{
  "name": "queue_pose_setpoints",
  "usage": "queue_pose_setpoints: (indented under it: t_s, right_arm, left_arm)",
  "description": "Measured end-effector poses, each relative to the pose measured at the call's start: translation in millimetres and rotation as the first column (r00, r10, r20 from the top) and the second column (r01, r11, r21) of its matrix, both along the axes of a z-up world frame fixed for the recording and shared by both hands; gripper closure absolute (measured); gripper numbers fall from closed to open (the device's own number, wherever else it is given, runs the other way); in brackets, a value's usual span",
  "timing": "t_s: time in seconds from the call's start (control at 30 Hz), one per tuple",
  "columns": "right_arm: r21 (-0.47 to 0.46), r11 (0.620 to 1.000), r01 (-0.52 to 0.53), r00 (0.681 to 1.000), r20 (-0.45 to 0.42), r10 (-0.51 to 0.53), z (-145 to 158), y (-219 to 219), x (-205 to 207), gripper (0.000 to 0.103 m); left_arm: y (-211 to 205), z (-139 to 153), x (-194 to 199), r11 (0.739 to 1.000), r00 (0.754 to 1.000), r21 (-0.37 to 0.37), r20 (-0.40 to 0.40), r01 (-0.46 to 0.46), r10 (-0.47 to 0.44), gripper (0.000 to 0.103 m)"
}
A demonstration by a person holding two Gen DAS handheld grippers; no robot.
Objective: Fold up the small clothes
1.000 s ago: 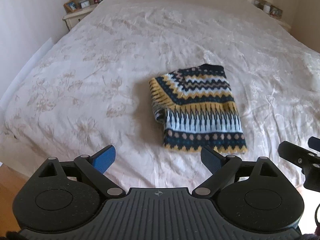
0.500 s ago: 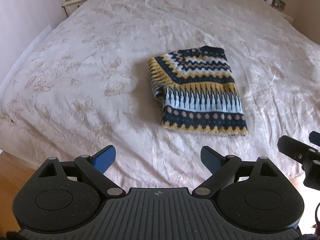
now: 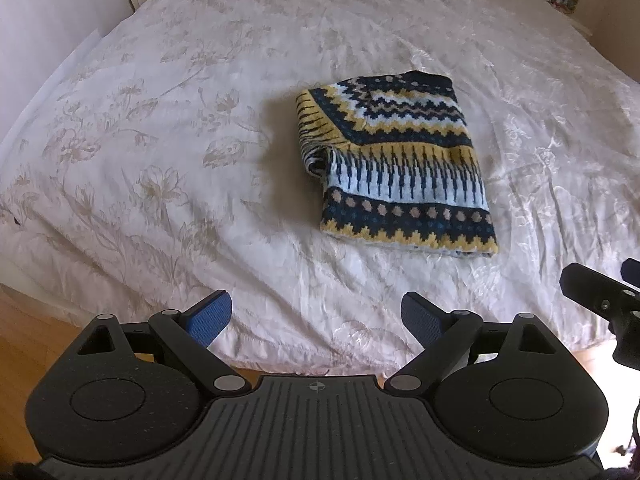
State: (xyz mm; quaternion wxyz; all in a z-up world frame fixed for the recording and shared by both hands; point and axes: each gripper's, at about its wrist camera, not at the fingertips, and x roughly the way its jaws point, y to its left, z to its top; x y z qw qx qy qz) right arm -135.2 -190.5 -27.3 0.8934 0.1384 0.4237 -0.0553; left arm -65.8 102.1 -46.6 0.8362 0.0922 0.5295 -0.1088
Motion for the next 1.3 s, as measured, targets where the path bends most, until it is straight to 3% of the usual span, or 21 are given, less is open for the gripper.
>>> queue_pose_setpoints:
  t_s: [1.3]
  right_arm:
    - [0.054, 0.998, 0.017, 0.998, -0.061, -0.014, -16.7, -6.0, 11.2, 0.001]
  left_arm:
    - [-5.4, -11.1, 3.8, 1.0, 0.999, 0.016, -0.053, -0.01, 0.011, 0.01]
